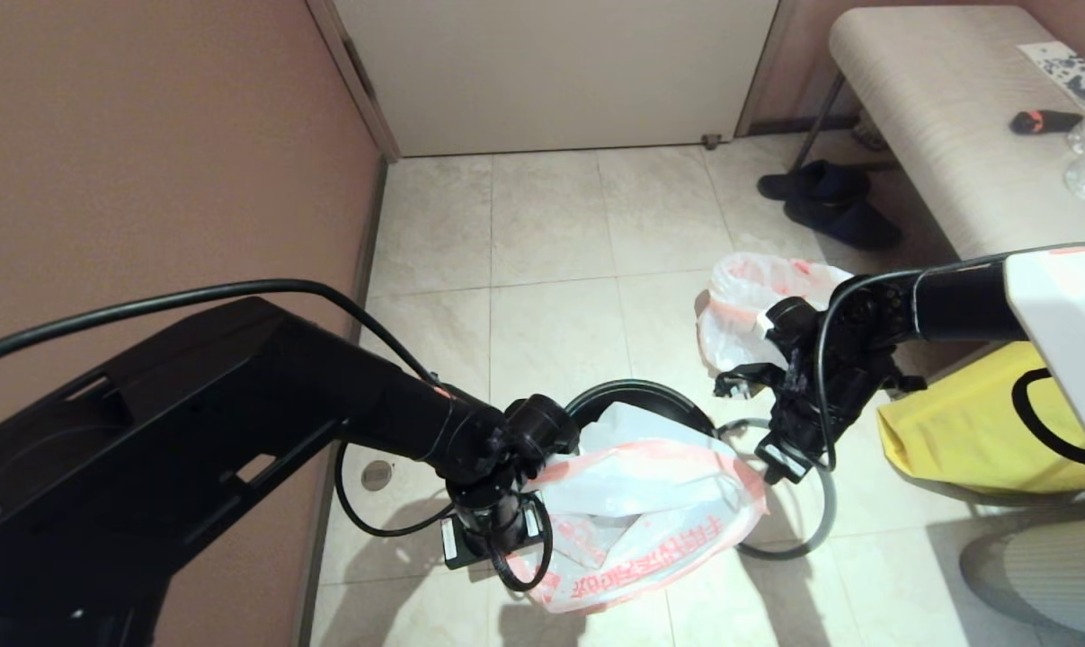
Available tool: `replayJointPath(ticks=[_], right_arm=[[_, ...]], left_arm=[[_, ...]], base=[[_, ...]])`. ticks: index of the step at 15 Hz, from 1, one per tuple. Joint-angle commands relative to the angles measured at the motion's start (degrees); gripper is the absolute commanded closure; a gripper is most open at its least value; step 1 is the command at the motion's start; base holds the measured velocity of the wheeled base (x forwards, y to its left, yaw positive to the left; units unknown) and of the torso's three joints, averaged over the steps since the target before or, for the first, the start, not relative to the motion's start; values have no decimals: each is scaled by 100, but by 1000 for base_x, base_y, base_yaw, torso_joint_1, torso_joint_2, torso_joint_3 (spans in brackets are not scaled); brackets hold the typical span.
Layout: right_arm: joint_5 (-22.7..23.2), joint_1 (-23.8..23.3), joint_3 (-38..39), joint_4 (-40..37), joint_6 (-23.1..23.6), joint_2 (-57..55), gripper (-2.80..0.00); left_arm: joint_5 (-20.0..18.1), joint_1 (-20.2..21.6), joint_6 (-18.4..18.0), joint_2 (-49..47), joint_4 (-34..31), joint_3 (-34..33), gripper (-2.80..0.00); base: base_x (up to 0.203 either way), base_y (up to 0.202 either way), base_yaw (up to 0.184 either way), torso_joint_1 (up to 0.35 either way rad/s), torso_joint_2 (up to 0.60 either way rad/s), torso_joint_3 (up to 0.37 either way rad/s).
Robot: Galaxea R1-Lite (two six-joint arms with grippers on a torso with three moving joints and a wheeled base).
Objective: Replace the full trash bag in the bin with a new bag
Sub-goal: Put the new garbage bag on the trash can
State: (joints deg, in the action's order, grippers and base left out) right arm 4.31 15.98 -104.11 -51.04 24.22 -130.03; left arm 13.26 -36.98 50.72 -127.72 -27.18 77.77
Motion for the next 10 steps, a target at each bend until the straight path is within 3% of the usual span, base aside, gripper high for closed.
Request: replayJointPath(ticks=[1,10], right_arm=[[70,10,-13,24,21,-277,0],[109,160,-180,65,-17,-700,0]], left_arm=[[25,85,2,-120,-9,45,0],[40,92,8,-325,2,126,0]], base=[[0,0,0,0,0,0],[0,0,0,0,0,0]])
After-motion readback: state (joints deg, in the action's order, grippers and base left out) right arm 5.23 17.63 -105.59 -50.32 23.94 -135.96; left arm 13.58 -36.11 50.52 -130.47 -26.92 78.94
